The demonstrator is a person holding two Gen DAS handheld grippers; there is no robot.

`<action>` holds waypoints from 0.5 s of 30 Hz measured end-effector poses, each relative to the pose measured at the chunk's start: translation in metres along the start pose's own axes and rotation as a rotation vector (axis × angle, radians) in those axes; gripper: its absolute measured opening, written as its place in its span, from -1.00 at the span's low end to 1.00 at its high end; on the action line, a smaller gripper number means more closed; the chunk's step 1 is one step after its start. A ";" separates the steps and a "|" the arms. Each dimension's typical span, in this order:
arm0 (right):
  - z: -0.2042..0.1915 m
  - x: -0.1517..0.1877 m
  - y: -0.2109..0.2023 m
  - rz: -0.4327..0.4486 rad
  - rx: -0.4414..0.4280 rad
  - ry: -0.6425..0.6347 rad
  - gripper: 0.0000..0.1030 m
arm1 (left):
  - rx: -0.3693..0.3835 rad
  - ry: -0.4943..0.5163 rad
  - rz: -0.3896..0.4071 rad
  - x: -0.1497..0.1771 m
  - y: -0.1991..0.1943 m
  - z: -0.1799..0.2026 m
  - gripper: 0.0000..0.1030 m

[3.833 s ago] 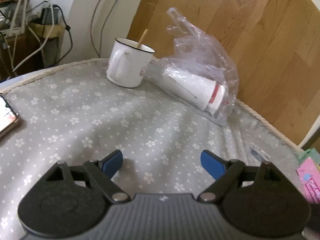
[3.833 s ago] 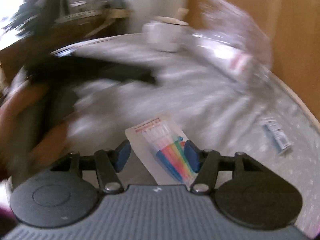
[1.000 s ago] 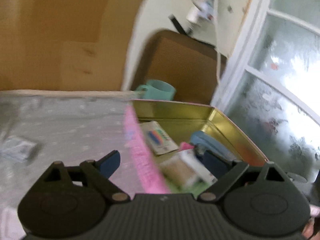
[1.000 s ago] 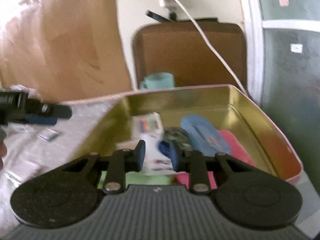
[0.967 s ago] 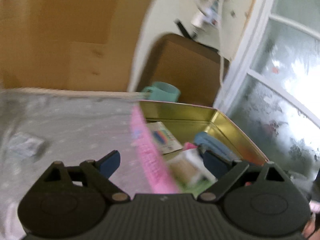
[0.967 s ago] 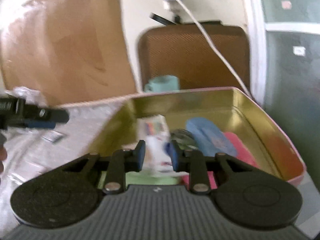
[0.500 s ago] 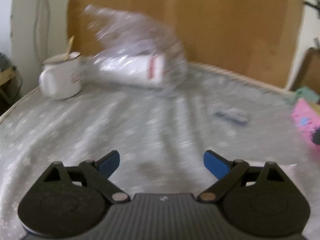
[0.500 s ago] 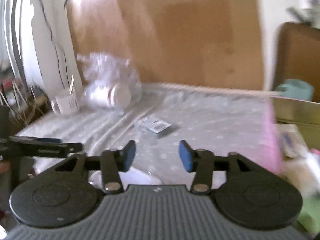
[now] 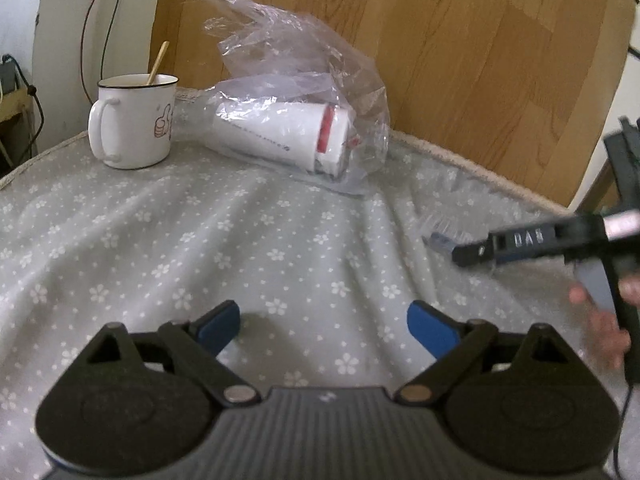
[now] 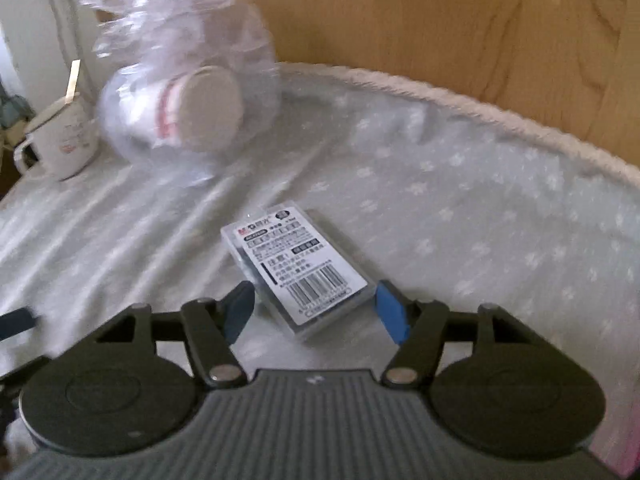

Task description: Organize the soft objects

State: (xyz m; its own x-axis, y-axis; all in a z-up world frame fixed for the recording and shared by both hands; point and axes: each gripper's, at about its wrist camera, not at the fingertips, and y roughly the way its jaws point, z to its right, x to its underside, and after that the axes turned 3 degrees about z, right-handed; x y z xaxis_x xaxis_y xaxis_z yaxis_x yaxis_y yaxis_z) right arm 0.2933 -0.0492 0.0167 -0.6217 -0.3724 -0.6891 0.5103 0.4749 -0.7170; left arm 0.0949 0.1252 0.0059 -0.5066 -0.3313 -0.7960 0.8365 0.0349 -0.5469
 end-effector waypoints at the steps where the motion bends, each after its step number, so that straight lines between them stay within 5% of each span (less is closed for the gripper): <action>1: -0.005 0.004 -0.005 -0.004 -0.012 0.008 0.33 | 0.018 -0.019 0.016 -0.001 -0.005 -0.003 0.83; 6: -0.042 0.020 -0.053 0.048 -0.136 0.065 0.19 | 0.030 -0.116 0.146 -0.008 -0.033 -0.026 0.83; 7: -0.052 0.027 -0.071 0.071 -0.153 0.050 -0.20 | 0.033 -0.119 0.150 -0.007 -0.039 -0.027 0.83; 8: -0.062 0.036 -0.091 0.094 -0.176 0.038 -0.87 | 0.042 -0.120 0.150 -0.004 -0.048 -0.027 0.83; 12: -0.083 0.093 -0.157 0.134 -0.218 0.059 -0.85 | 0.089 -0.085 0.090 0.018 -0.075 -0.021 0.83; 15: -0.096 0.148 -0.184 0.155 -0.125 0.009 -0.79 | 0.098 -0.071 0.023 0.034 -0.085 -0.019 0.83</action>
State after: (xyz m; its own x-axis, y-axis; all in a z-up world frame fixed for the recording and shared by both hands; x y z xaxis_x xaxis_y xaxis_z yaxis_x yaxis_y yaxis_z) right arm 0.0505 -0.1153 0.0562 -0.5467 -0.2805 -0.7889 0.5226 0.6218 -0.5833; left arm 0.0029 0.1290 0.0201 -0.4735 -0.3980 -0.7858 0.8661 -0.0479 -0.4976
